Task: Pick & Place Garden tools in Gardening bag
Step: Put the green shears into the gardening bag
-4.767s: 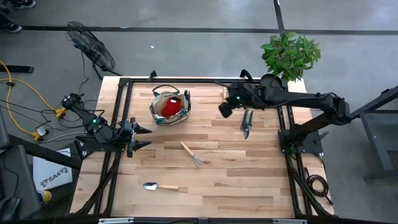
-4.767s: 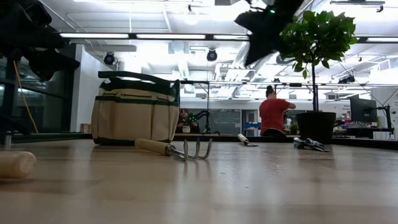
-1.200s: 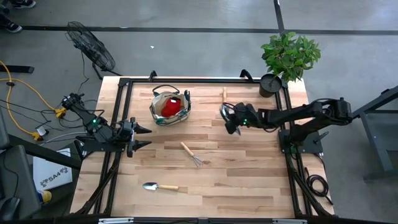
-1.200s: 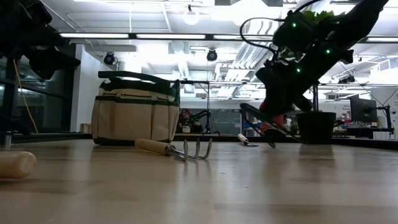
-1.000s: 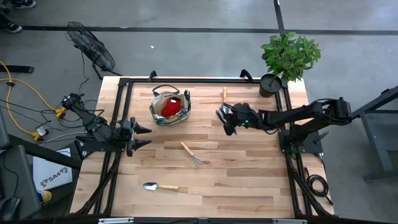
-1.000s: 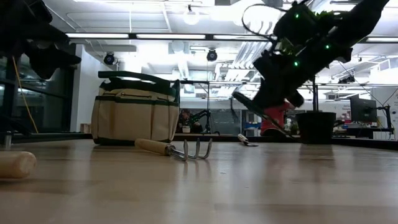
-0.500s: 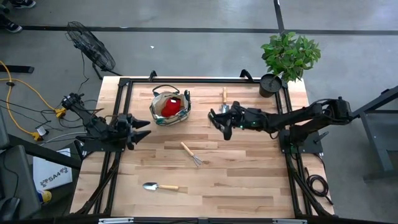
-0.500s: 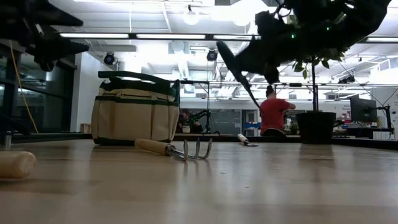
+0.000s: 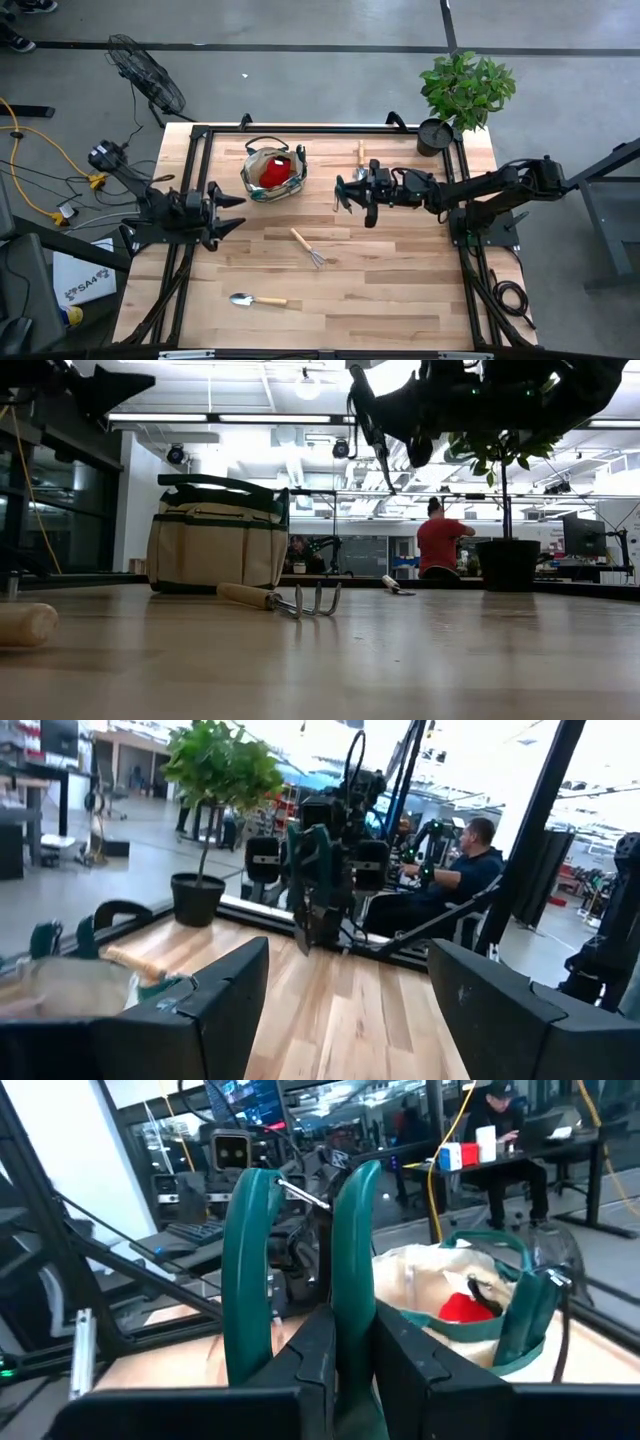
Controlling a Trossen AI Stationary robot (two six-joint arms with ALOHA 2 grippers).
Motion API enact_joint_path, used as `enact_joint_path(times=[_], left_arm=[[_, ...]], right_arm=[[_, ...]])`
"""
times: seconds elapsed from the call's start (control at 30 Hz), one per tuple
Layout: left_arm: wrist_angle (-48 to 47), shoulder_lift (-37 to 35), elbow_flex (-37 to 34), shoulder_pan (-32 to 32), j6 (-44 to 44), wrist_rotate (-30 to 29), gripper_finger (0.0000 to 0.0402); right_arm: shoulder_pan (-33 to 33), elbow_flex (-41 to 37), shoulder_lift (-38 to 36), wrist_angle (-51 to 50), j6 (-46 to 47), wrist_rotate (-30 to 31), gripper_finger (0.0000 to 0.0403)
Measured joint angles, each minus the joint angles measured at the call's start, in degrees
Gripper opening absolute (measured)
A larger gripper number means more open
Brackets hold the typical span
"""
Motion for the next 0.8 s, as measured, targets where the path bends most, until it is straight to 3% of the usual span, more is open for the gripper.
enact_joint_path(times=[0.17, 0.5, 0.8], left_arm=[[8.6, 6.6, 0.1, 4.6, 1.4, 3.6, 0.0269], [11.2, 22.5, 7.9, 24.3, -4.8, 28.5, 0.0269], [12.2, 39.8, 20.5, 34.6, -4.4, 46.0, 0.0269]], right_arm=[[0.0, 1.4, 0.0, -0.1, -0.9, 0.4, 0.0038], [-0.7, 4.6, 0.0, -1.7, -4.6, -2.2, 0.0038], [-2.4, 4.7, 0.0, -1.5, -4.6, -6.4, 0.0038]])
